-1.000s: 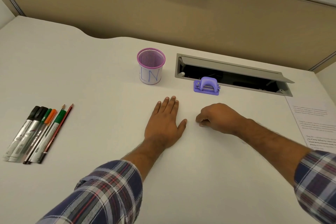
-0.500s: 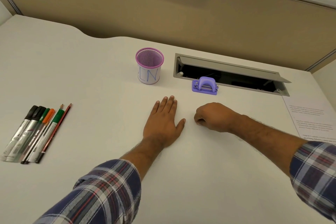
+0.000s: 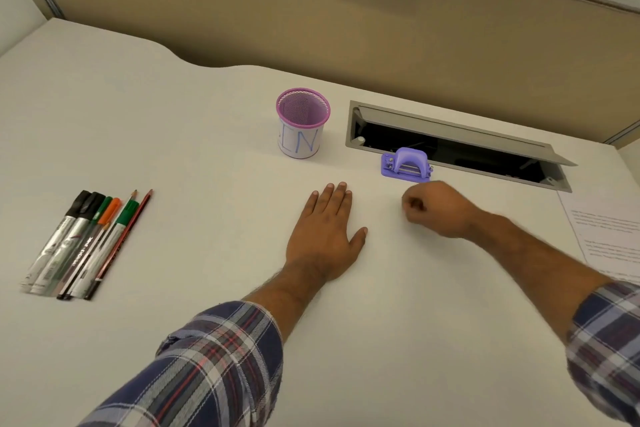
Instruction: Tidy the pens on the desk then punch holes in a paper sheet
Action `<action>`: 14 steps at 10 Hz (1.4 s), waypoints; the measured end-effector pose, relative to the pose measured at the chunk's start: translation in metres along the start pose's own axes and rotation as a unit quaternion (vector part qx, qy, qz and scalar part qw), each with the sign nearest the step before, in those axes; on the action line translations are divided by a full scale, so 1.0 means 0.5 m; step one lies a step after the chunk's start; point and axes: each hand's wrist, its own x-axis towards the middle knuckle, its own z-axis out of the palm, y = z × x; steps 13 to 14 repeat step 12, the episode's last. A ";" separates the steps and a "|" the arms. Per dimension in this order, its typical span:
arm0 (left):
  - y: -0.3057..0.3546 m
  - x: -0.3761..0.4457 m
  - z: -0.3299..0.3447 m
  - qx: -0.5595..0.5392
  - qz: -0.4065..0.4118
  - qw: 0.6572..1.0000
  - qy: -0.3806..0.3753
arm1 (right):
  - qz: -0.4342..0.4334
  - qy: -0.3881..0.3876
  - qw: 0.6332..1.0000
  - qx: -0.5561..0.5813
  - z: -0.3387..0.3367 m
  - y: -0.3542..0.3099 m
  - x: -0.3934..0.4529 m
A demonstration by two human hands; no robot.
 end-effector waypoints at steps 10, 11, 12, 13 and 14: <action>-0.004 0.001 0.003 -0.020 -0.005 1.000 -0.021 | -0.092 0.255 0.962 0.040 -0.148 -0.278 0.285; -0.001 0.000 -0.002 -0.029 -0.001 0.999 -0.020 | -0.089 0.237 0.967 -0.006 -0.144 -0.285 0.290; 0.002 -0.003 -0.004 -0.037 -0.001 0.999 -0.015 | -0.091 0.251 0.963 -0.023 -0.141 -0.287 0.290; 0.002 -0.003 -0.004 -0.037 -0.001 0.999 -0.015 | -0.091 0.251 0.963 -0.023 -0.141 -0.287 0.290; 0.002 -0.003 -0.004 -0.037 -0.001 0.999 -0.015 | -0.091 0.251 0.963 -0.023 -0.141 -0.287 0.290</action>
